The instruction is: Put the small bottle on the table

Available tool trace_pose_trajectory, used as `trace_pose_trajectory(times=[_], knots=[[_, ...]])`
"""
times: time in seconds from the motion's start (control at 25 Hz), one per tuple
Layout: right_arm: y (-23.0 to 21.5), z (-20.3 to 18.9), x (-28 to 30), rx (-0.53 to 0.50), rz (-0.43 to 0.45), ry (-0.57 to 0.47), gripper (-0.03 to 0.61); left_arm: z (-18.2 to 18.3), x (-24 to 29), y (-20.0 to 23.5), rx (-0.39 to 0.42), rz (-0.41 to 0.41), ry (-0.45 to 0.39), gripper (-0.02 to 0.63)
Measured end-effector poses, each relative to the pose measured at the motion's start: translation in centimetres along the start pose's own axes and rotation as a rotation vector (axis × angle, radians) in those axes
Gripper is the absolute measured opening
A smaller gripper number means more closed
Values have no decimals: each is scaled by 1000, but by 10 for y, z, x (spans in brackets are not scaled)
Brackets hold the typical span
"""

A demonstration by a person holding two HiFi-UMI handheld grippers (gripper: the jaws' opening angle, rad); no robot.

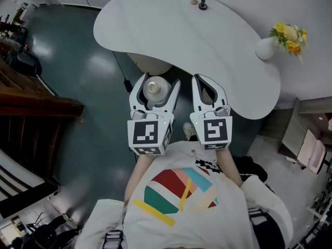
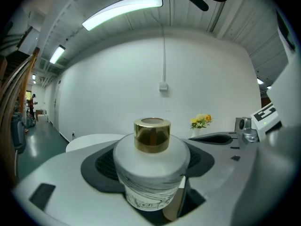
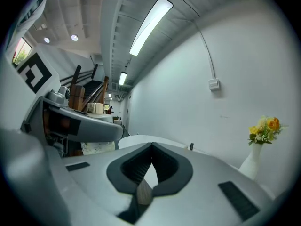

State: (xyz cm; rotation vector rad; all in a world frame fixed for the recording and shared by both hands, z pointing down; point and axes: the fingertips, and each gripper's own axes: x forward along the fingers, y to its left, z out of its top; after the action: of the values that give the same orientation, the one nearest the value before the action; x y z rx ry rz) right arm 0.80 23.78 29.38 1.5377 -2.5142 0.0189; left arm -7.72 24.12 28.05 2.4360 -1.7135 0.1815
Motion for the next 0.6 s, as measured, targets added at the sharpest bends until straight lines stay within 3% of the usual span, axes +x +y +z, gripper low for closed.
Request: trace_pose_trajectory(times=[0.16,0.6], knots=[[-6,2,1,59,15,-28,11,2,5,3,0,7,-4,336],[-61,-10,12,66,-4,-22,12,6,44,-4,2,58,-17,336]])
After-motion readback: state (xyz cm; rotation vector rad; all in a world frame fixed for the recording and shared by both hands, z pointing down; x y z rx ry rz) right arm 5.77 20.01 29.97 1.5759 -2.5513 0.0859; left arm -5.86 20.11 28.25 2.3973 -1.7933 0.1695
